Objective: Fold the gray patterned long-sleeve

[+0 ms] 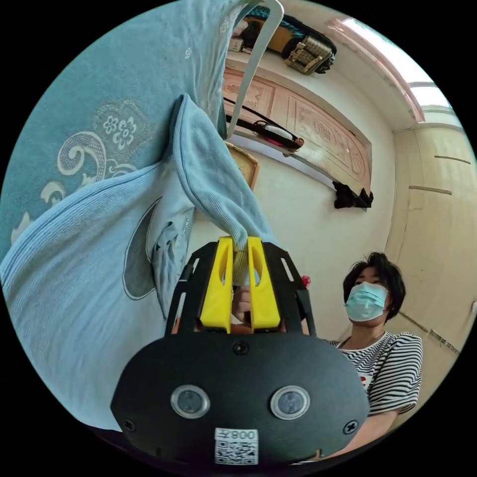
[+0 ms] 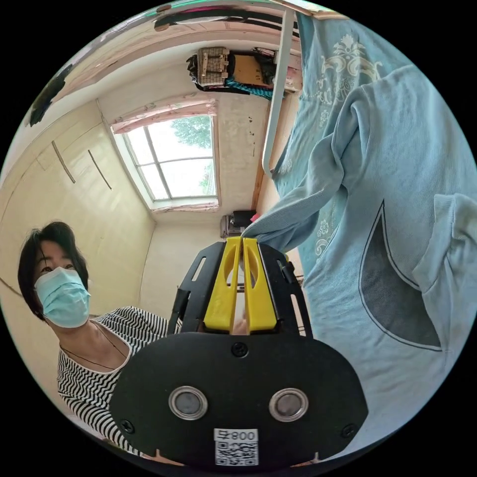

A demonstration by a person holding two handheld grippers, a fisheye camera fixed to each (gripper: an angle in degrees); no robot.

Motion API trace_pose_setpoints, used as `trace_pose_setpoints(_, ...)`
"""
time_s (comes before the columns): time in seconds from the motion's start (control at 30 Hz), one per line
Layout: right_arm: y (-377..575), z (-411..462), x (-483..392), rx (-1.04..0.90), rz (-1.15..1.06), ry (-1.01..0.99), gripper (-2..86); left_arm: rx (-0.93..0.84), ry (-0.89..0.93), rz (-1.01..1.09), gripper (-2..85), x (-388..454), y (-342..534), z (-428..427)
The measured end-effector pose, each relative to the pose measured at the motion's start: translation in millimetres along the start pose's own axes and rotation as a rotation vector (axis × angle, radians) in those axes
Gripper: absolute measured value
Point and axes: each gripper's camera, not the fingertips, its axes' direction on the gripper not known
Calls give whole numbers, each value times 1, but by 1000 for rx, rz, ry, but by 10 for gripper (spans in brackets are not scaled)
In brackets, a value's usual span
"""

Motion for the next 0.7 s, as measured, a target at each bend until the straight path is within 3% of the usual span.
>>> trace_pose_setpoints(0.23, -10, -88, -57, -64, -144, 155, 3, -151, 43, 96, 48, 8, 25, 98)
trace_pose_setpoints(0.4, 13, -145, -77, -108, -166, 310, 3, -369, -4, 55, 47, -38, 70, 201)
trace_pose_setpoints(0.57, 55, -199, -18, -155, 21, 522, 3, -490, -160, -104, 46, -124, 117, 261)
trace_pose_setpoints(0.7, 74, -230, 45, -171, 177, 554, 3, -544, -320, -220, 44, -197, 142, 295)
